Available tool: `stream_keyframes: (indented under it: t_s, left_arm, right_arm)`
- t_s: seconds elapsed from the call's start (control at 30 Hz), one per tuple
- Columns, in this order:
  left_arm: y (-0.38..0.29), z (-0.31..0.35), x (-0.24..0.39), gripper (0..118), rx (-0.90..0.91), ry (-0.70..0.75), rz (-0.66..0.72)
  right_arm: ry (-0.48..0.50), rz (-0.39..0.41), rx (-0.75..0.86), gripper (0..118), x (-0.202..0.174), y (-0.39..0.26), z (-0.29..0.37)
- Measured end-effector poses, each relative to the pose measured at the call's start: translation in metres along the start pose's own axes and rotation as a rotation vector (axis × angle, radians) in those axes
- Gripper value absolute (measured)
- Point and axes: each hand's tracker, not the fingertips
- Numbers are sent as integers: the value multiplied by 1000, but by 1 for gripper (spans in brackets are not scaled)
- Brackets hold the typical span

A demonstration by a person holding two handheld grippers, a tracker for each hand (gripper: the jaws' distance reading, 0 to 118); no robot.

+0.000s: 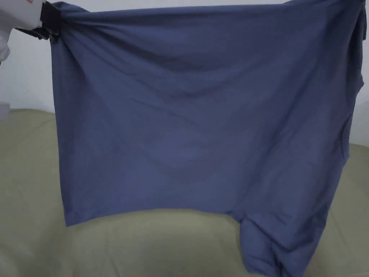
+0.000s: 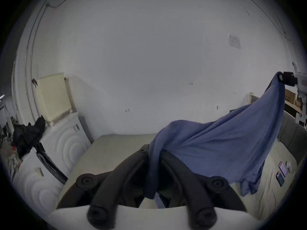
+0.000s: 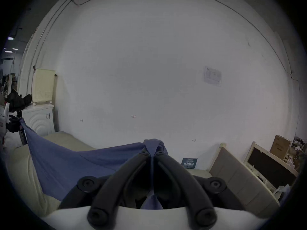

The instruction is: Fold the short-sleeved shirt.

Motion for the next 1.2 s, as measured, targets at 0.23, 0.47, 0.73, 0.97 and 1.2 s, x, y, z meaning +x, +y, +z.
stream_keyframes:
  t_s: [0.23, 0.47, 0.73, 0.97, 1.2]
  left_arm:
    - [26, -1, -7, 7, 51, 45, -22]
    - [25, 6, -21, 7, 82, 41, 16]
    - [-65, 18, -17, 7, -2, -44, 38]
    - [-154, 59, -9, 7, -66, -104, 66]
    - [-239, 130, 3, 7, -129, -151, 27]
  right_arm:
    - [-4, 14, 62, 1, -2, 27, -3]
    - [34, 20, 102, 1, -14, 36, 27]
    - [101, 3, 2, 1, -17, -47, 71]
    - [129, 10, -64, 1, -20, -138, 145]
    - [153, -101, -144, 1, -13, -215, 231]
